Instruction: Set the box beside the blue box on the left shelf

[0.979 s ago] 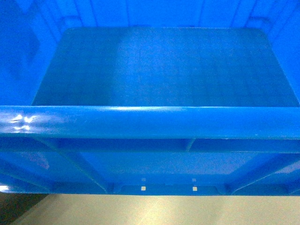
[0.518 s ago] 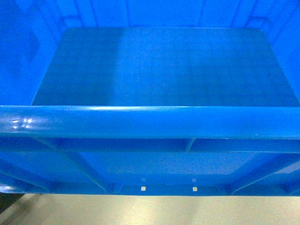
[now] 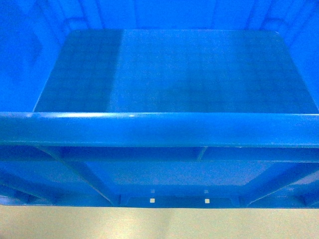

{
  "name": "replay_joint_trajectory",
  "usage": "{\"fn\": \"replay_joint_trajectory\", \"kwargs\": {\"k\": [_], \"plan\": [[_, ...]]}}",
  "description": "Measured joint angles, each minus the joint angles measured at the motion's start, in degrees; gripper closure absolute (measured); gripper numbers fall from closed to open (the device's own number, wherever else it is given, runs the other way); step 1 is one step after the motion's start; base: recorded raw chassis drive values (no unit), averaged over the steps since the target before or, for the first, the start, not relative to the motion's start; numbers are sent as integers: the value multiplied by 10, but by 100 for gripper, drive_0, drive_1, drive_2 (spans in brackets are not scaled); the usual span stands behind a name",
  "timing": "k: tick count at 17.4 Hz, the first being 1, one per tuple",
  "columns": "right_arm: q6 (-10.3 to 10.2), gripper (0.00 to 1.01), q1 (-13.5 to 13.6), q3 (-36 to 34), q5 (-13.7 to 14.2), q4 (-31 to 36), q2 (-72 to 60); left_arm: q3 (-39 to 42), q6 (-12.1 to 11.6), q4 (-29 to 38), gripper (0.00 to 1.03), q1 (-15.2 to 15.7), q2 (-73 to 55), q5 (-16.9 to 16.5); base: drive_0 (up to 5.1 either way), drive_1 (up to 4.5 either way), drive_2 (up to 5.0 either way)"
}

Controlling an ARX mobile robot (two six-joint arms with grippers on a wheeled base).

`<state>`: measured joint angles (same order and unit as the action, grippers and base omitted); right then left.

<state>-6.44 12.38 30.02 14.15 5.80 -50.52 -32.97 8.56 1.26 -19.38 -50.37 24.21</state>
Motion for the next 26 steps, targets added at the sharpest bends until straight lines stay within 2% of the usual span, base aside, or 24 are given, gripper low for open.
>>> {"fn": "replay_joint_trajectory", "kwargs": {"k": [19, 26], "plan": [[0, 91, 0, 0, 2, -1, 0, 0, 0, 0, 94, -1, 0, 0, -136, -136, -136], [0, 91, 0, 0, 2, -2, 1, 0, 0, -3, 94, -1, 2, 0, -9, 380, -397]]}}
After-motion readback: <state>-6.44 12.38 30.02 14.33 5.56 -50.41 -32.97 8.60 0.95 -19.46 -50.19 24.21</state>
